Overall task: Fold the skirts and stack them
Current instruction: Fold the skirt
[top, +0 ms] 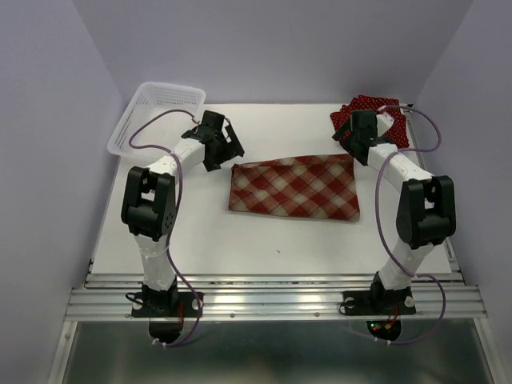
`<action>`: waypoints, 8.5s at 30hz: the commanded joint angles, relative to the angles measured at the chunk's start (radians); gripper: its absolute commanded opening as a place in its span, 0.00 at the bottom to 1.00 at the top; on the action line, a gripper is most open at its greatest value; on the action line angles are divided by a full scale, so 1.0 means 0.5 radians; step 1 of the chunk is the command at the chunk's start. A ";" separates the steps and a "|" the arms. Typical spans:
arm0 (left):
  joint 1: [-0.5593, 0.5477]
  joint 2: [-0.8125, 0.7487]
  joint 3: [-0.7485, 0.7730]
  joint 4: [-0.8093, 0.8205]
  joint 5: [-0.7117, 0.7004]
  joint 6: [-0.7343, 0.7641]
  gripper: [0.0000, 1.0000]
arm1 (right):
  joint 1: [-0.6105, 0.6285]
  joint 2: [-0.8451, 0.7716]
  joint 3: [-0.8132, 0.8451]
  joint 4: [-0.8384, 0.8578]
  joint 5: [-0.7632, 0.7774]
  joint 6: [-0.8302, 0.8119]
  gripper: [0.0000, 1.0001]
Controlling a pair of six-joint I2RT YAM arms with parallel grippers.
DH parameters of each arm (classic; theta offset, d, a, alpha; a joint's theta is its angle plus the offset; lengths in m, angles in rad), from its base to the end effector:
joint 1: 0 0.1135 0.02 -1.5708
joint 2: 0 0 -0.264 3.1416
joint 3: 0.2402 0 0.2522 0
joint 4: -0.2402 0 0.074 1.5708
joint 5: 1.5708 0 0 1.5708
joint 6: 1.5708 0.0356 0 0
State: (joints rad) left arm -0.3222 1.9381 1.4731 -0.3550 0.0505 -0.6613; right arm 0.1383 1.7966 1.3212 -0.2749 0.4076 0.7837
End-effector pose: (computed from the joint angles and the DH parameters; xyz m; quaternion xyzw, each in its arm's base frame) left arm 0.4124 -0.1396 0.2236 -0.1478 0.9183 -0.1938 0.3120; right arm 0.4005 0.0415 0.2393 0.3614 0.8261 0.0075 0.4324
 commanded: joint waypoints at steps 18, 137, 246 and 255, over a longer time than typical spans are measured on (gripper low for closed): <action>-0.208 -0.517 -0.311 0.345 0.439 0.270 0.99 | -0.013 -0.550 -0.391 0.132 -0.968 -0.488 1.00; -0.153 -0.787 -0.296 -0.244 -0.307 0.233 0.00 | 0.754 -0.170 -0.382 0.473 -1.106 -0.555 0.17; -0.923 0.431 0.944 -0.091 -0.359 -0.181 0.00 | 0.573 -0.025 -0.618 0.157 -0.828 -0.518 0.13; -0.939 0.312 0.892 -0.088 -0.175 -0.049 0.66 | 0.573 -0.598 -0.575 -0.263 -0.199 -0.334 0.39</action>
State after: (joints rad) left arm -0.7799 2.1830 1.9041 -0.4385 -0.0803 -0.7265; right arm 0.4210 1.6562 1.0248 -0.2985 0.1234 0.5667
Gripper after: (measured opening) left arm 0.591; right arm 0.326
